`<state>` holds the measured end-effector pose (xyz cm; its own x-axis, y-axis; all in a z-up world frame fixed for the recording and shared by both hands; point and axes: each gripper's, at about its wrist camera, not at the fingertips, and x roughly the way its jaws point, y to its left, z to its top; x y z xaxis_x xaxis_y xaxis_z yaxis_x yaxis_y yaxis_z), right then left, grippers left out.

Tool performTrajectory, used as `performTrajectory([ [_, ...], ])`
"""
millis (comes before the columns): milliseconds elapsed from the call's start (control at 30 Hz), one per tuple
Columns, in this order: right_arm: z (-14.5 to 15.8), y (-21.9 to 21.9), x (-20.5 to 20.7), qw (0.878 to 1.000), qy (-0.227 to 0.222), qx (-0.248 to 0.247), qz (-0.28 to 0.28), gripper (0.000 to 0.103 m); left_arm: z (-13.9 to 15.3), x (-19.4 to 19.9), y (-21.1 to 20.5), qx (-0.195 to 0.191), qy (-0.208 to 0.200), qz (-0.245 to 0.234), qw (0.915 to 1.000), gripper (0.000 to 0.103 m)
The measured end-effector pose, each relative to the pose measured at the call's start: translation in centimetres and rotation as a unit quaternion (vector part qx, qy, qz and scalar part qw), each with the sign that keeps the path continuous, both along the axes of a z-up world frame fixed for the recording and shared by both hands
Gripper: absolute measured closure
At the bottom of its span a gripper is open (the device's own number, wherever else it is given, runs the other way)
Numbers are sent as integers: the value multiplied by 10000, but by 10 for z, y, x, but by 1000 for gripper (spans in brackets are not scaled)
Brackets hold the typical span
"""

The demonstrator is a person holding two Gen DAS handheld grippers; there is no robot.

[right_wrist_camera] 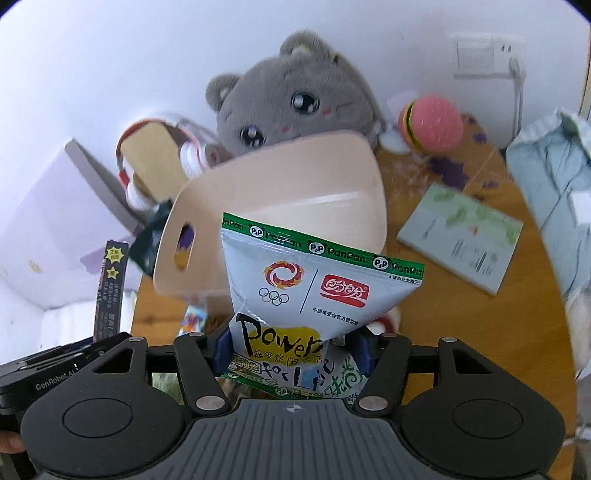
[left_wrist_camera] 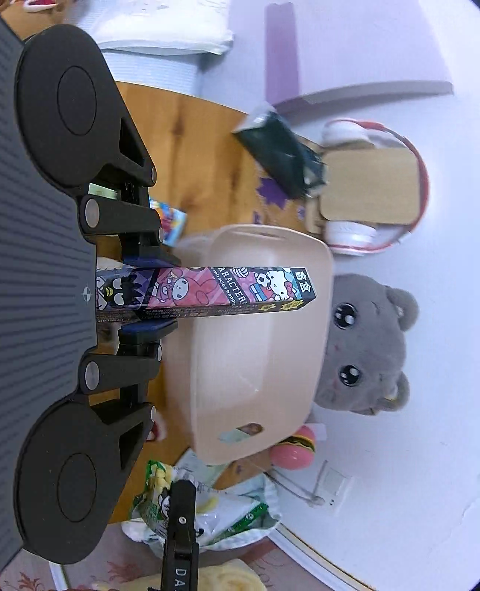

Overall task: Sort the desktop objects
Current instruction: 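Lift both held items and carry them over the beige basket, then open the left tool to drop the pink box while the right tool drops the snack bag into the basket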

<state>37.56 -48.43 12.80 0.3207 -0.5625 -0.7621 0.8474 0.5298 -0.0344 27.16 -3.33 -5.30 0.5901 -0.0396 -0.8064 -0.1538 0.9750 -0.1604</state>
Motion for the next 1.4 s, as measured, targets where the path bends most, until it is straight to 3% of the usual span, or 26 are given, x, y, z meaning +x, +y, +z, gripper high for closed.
performTrajectory([
  [267,27,-22,11,9984,48,-559,-102,44,9,46,-6,84,-150,-201,9997,75],
  [500,30,-41,41,9961,190,-859,-65,44,3,90,-23,286,-155,-551,9980,75],
  [700,7,-73,83,9956,479,-806,-85,44,-20,131,-29,488,10,-580,9971,75],
  [833,-11,-95,102,9944,812,-658,-157,44,-48,156,-24,558,324,-523,9965,75],
  [1133,-50,-138,114,9901,1294,-309,-440,44,-102,187,-19,592,964,-548,9921,75],
  [1400,-71,-152,118,9855,1559,-188,-644,43,-130,195,-25,728,1289,-704,9865,74],
])
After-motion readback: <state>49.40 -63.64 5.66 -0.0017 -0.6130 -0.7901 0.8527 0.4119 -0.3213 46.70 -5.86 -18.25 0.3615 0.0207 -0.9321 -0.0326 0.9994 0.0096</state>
